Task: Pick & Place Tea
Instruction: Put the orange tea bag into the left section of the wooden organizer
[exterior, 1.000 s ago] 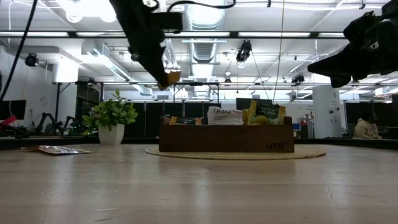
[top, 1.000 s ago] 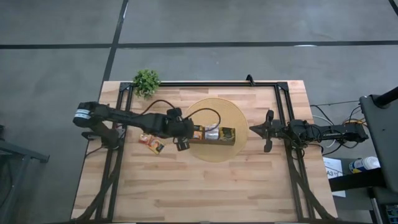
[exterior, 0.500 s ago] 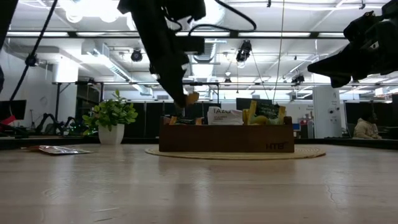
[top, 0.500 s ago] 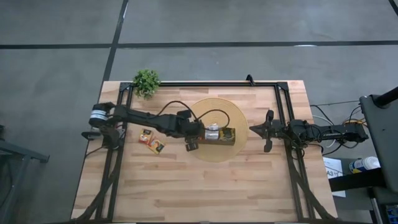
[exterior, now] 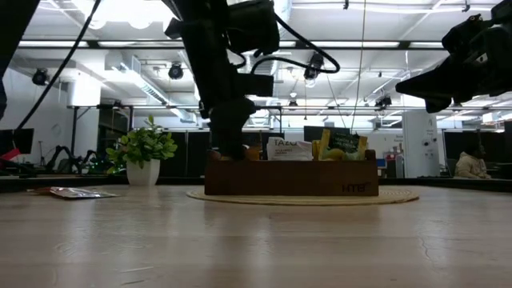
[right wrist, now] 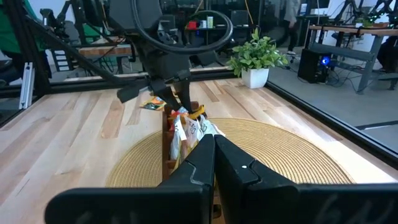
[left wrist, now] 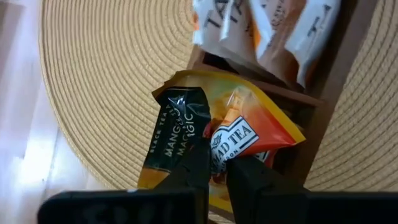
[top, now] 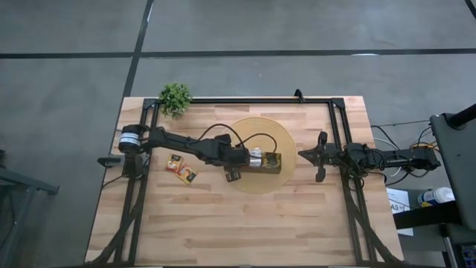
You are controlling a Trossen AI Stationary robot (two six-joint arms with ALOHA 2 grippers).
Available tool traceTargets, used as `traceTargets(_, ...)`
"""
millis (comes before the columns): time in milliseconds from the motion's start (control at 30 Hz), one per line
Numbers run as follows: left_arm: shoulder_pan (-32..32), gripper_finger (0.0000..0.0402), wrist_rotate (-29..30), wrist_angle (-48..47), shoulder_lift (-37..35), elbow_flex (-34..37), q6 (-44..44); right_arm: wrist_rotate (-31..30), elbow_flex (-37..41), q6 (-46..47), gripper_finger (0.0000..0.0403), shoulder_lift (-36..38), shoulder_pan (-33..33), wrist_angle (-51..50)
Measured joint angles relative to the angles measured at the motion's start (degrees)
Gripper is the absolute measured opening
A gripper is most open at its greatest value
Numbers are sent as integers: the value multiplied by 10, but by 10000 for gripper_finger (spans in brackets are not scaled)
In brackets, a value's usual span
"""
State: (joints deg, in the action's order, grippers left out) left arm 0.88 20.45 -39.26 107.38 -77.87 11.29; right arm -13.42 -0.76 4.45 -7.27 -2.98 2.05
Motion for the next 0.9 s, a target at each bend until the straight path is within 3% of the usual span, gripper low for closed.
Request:
traceTargets(233,-15,68,-59,-18,1,0,24,0,0,0,9,0,0,0)
traceTargets(700,-16,315,-43,-38,1,-17,23,0,0,0,8,0,0,0)
traceTargets(900,-16,360,-44,-97,1,-54,10,0,0,0,9,0,0,0)
